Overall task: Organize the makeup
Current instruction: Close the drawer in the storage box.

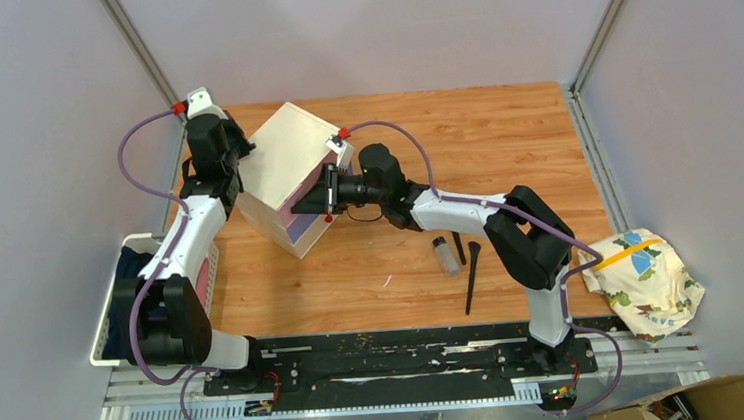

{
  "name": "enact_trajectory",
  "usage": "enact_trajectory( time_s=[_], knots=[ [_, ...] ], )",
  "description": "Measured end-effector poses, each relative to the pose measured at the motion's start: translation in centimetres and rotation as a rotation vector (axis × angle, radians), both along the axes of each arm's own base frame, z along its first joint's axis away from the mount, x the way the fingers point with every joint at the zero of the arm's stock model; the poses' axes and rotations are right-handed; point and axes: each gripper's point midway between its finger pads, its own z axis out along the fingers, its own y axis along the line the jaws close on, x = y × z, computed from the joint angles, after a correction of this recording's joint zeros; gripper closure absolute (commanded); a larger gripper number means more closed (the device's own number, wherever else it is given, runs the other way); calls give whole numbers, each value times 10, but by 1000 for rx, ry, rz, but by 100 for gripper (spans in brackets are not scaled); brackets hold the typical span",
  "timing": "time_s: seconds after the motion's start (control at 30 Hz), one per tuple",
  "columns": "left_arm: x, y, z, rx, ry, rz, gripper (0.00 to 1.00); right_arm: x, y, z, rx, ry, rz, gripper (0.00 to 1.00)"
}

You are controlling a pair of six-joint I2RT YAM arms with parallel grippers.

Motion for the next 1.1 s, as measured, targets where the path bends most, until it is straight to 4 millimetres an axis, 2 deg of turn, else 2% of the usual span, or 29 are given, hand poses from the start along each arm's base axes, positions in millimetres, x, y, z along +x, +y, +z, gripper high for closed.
enact_trajectory(
  time_s=[0.57, 0.7, 0.83, 0.97, 1.1],
  knots=[
    [0, 0, 0, 0, 0, 1, 100, 4, 3, 1, -22, 6, -5, 100],
    [0, 0, 0, 0, -1, 2, 100, 4, 4, 1, -22, 5, -1, 82],
    [0, 0, 0, 0, -1, 1, 100, 4, 3, 0, -20, 0, -3, 72],
    [0, -1, 0, -1, -1, -2, 100, 0, -5, 0, -21, -6, -17, 69],
    [0, -2, 0, -3, -1, -3, 100, -11, -26, -2, -41, -18, -42, 65]
  ],
)
